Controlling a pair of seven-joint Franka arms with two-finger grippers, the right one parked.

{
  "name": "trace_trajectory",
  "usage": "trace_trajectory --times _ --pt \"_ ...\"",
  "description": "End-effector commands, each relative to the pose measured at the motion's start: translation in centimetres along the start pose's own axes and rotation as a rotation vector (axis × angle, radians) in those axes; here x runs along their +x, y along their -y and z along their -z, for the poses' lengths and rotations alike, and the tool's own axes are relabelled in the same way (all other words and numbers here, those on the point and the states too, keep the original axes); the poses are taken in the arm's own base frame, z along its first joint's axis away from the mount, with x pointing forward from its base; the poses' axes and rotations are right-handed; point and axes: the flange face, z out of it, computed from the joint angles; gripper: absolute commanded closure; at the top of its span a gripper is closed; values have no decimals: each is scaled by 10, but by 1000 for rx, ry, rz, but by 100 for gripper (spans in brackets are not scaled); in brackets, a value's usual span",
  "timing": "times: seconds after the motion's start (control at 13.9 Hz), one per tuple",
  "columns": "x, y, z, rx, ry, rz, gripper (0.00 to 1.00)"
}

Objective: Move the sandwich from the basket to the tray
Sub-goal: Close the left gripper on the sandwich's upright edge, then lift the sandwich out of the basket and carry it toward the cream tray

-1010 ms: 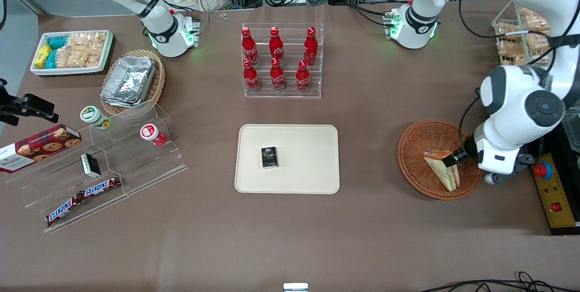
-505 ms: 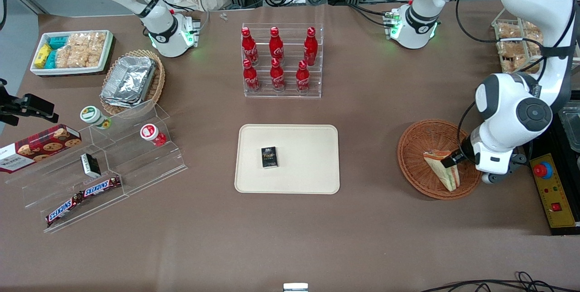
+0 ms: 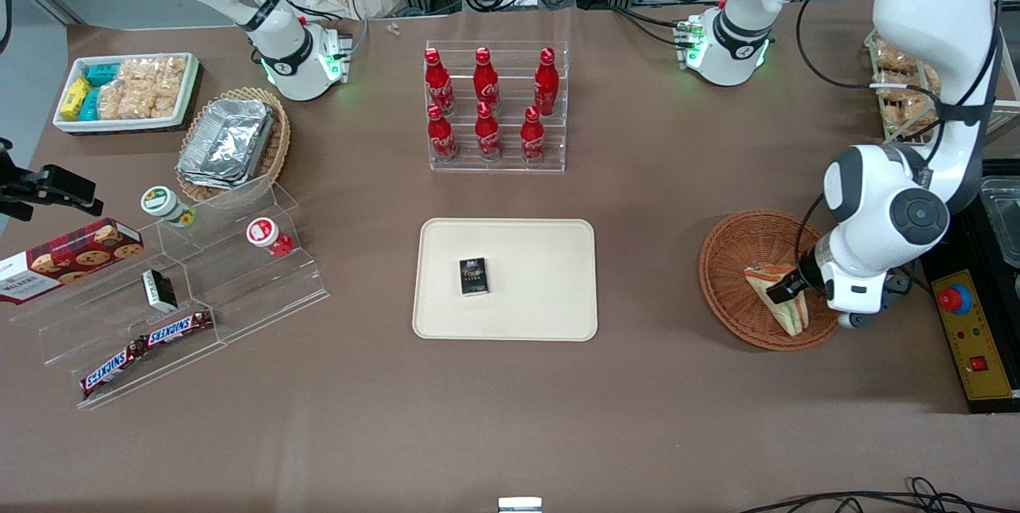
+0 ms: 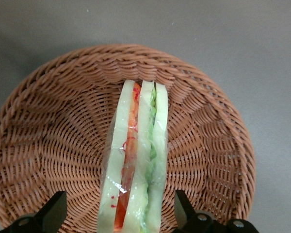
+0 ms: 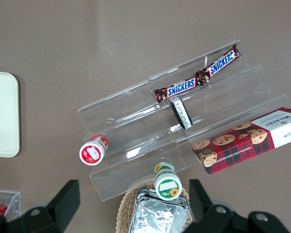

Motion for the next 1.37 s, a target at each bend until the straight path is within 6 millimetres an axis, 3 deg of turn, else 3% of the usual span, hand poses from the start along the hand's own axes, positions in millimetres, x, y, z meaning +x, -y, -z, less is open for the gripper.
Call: trace_trajectory --times 0.0,0.07,0.14,0.22,0.43,0.58,0.72,0.87,0.94,1.15,1.3 --pt "0 0 -9 3 -12 16 2" --pt "0 0 -11 2 -11 19 40" --pt "0 0 -8 -2 -16 18 88" --pt "0 0 -8 -2 -16 18 100" --pt "-1 -2 -3 -1 -16 2 100" --pt "-3 -6 15 -4 -26 -9 100" --pt "-8 -13 49 14 -16 -20 100" --pt "-28 -30 91 32 -1 -60 100" --pt "-44 -42 109 32 8 -84 100" --pt "-114 -111 147 22 37 -215 100" --pt "-163 -157 154 5 63 -257 100"
